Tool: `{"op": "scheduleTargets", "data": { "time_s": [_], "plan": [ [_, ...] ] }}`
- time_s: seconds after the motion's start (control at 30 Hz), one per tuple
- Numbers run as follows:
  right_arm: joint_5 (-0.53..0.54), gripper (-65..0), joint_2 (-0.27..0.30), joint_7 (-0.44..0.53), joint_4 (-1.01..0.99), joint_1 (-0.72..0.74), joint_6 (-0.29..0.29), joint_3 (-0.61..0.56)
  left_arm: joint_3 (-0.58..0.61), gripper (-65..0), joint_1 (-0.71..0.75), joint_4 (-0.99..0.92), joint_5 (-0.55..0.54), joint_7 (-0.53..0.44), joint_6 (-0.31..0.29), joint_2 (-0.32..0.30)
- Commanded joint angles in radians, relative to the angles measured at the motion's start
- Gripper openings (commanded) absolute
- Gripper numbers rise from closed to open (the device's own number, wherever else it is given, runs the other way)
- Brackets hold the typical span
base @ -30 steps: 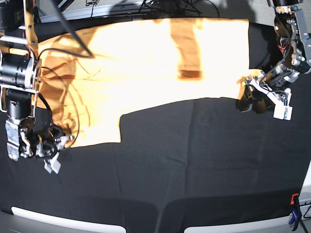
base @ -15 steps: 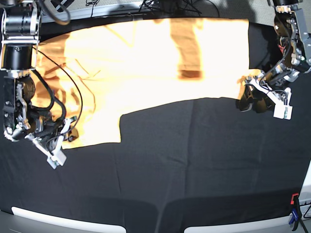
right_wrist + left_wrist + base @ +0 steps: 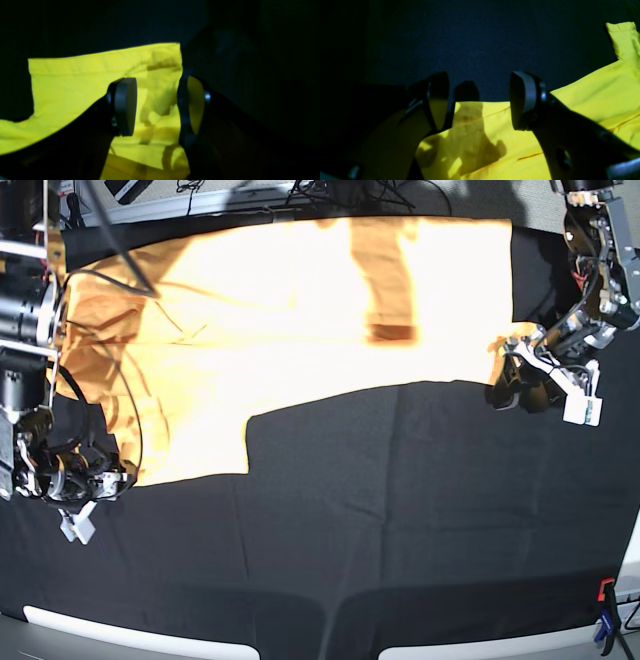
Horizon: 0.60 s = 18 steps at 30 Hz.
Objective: Layout the t-shirt on the table in an organized manner, then fold the t-shirt properly
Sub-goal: 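Release the folded hem and reposition both grippers at the folded edge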
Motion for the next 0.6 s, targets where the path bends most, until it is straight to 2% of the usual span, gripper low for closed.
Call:
{"op": "scheduleTargets", "data": {
  "time_s": [0.0,0.13,0.3,0.47,0.57],
  "plan": [
    [0.005,-33.6,0.007,0.007,-0.011,0.045,-0.008,-0.003,-0.005,-29.6,-0.011,0.02,-0.016,-0.023,-0.003,-0.012],
    [-0.05,-33.6,-0.022,0.003,-0.064,0.061,-0.041,-0.014,-0.005,-29.6,-0.01,0.02,-0.016,-0.023,-0.003,-0.012],
    [-0.074,-34.5,-0.058,-0.019,-0.066,0.058,-0.042,-0.014,-0.005,-29.6,-0.01,0.02,-0.016,-0.022,-0.003,-0.012],
    [-0.107,-45.6,-0.082,-0.021,-0.066,0.058,-0.041,-0.014,-0.005,-29.6,-0.01,0.02,-0.016,-0.016,-0.004,-0.012],
    [-0.106,-56.4,-0.086,-0.021,-0.066,0.058,-0.039,-0.014,-0.005,-29.6,-0.01,0.02,-0.016,-0.016,-0.003,-0.012]
  ]
}}
